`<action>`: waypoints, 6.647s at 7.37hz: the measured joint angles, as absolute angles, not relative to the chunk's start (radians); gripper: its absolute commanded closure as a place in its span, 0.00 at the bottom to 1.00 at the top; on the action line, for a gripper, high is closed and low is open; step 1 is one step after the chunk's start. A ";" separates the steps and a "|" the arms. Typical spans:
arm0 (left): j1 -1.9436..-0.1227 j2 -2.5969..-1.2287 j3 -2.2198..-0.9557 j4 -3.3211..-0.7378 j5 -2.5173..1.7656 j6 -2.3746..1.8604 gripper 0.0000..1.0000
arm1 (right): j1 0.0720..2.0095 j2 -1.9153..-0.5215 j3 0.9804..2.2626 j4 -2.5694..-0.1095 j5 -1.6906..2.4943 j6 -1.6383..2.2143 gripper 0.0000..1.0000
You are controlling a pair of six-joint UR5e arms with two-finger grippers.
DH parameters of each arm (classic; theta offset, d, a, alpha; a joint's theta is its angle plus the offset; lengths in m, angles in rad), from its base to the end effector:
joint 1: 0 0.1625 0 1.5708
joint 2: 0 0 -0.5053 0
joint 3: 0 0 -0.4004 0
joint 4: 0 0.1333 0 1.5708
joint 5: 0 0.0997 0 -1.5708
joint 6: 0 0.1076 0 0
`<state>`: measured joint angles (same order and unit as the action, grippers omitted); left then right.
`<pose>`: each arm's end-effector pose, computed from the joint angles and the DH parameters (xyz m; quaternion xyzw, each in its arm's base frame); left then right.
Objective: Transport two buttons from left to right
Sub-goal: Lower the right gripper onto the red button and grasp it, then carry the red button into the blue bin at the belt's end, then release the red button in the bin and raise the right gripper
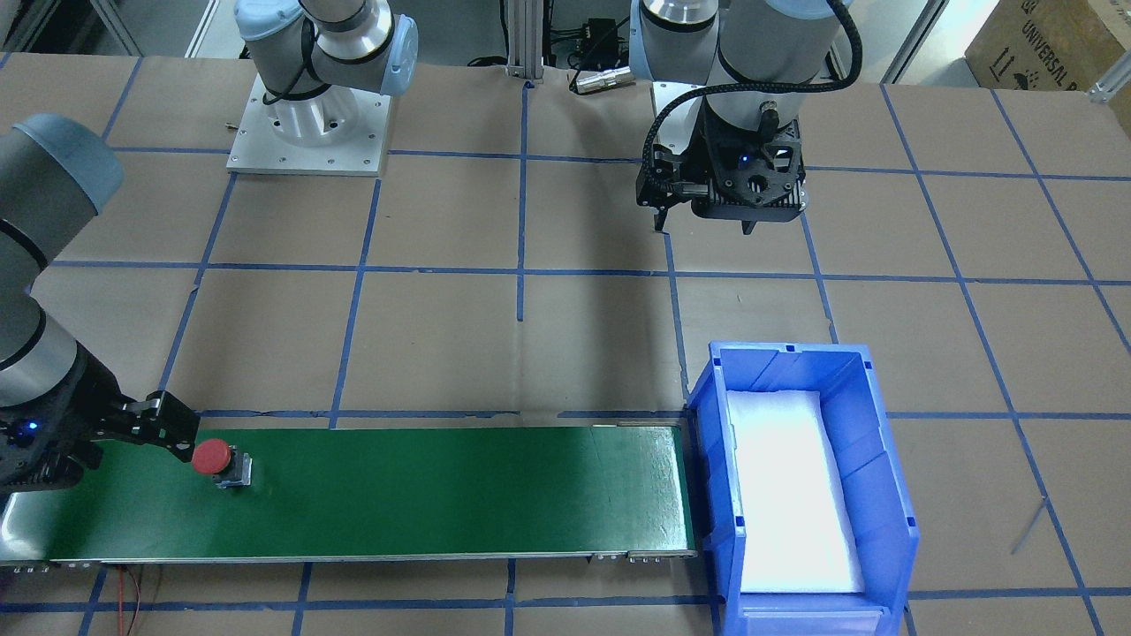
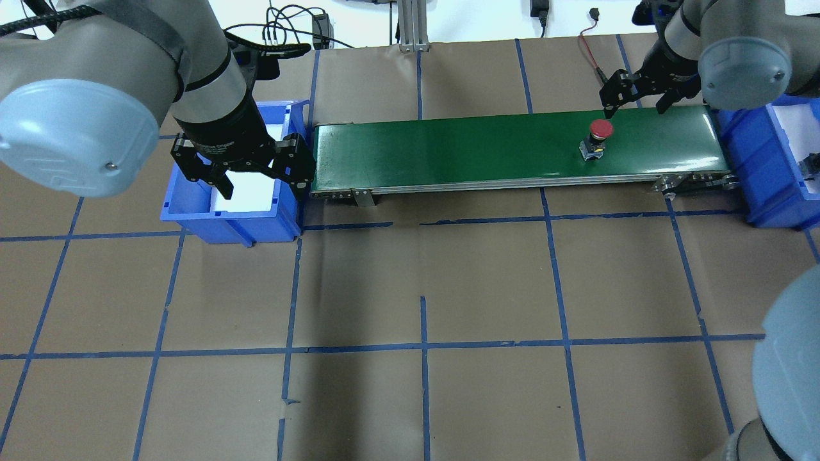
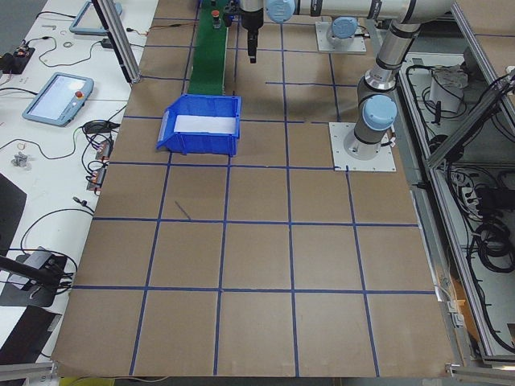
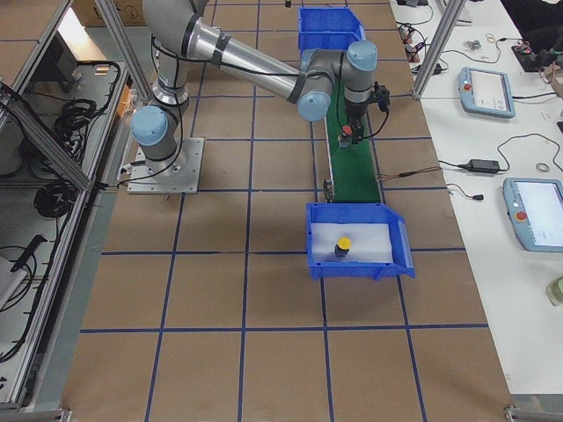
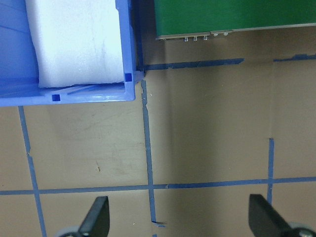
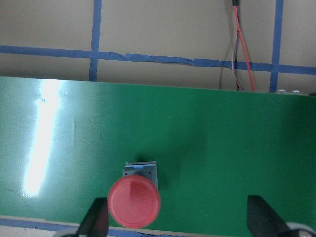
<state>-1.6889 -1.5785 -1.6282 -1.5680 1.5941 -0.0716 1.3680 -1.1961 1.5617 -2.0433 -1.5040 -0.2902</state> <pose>-0.1884 -0.4774 0.5282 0.0236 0.9992 0.0299 0.0145 0.0028 -0.6840 0.3935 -0.0454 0.9970 -0.0599 0.0193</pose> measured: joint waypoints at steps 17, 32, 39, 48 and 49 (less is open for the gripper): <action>-1.690 -1.578 -1.632 -1.569 1.594 -0.072 0.00 | 1.158 -1.210 1.506 -2.066 -1.527 -0.454 0.69; -1.690 -1.578 -1.638 -1.572 1.592 -0.072 0.00 | 0.856 -0.917 1.336 -2.119 -1.364 -0.663 0.03; -1.690 -1.577 -1.635 -1.574 1.594 -0.072 0.00 | 0.857 -1.079 1.365 -2.043 -1.393 -0.657 0.00; -1.692 -1.573 -1.633 -1.578 1.595 -0.072 0.00 | 0.919 -1.578 1.525 -1.512 -1.618 -0.634 0.00; -1.692 -1.572 -1.628 -1.579 1.595 -0.072 0.00 | 1.006 -1.581 1.526 -1.508 -1.616 -0.545 0.00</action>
<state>-1.6919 -1.5722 -1.6281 -1.5793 1.5953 -0.0721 1.0056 -1.5814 1.5262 -1.5075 -1.6163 -0.5450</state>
